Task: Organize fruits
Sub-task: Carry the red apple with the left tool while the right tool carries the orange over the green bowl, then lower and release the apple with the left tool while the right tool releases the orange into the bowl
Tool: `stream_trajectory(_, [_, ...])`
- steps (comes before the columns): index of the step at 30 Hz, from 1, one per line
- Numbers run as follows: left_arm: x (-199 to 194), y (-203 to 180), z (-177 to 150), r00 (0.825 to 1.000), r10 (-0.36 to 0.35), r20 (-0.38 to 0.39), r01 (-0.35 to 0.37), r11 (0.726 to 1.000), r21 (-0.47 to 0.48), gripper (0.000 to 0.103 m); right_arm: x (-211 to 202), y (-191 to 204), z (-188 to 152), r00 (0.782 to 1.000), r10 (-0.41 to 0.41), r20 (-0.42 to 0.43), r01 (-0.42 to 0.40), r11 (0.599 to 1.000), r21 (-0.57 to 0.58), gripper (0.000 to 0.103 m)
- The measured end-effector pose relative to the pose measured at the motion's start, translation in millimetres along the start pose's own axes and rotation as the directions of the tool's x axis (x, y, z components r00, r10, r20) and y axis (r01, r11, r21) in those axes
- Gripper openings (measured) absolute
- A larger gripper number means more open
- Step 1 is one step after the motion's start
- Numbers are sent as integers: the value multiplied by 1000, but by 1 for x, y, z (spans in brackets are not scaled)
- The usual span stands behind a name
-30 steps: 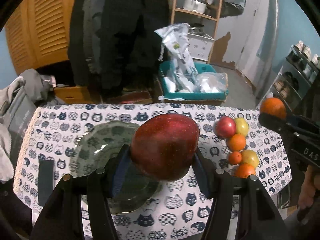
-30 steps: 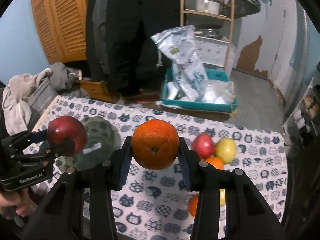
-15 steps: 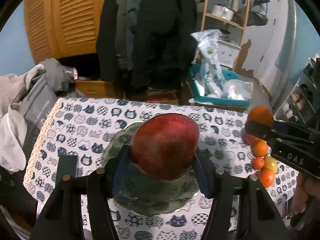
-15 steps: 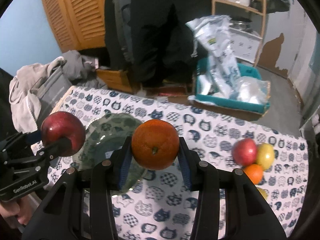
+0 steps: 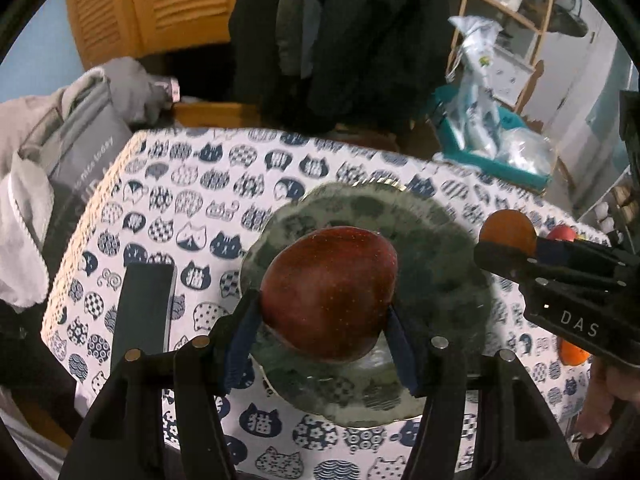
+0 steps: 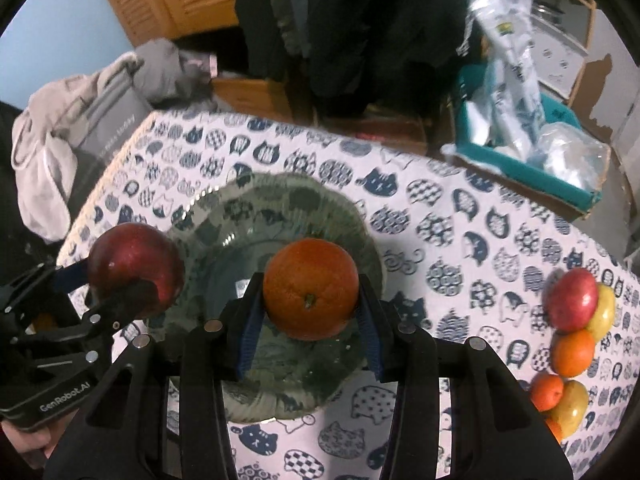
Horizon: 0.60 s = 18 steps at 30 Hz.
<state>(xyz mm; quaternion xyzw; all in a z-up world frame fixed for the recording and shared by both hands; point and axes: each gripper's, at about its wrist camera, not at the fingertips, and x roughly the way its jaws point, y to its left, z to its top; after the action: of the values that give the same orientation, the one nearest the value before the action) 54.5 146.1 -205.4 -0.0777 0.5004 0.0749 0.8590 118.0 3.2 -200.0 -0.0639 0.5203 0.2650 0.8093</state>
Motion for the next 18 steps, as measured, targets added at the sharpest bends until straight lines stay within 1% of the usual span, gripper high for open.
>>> stream_trajectory(5, [28, 7, -5, 997, 1, -75, -3, 1000, -24, 62, 28, 4, -4, 998, 10, -58, -10, 1000, -4, 43])
stream_trajectory(8, [38, 7, -9, 995, 1, -103, -4, 1000, -29, 62, 37, 3, -7, 996, 19, -82, -18, 1000, 3, 43])
stream_trajectory(13, [55, 9, -14, 989, -8, -150, 2, 999, -41, 62, 46, 1, -7, 995, 27, -100, -26, 1000, 8, 43])
stream_trajectory(18, [69, 6, -19, 982, 1, -189, -7, 999, -32, 62, 52, 0, -9, 993, 33, -111, -32, 999, 10, 43])
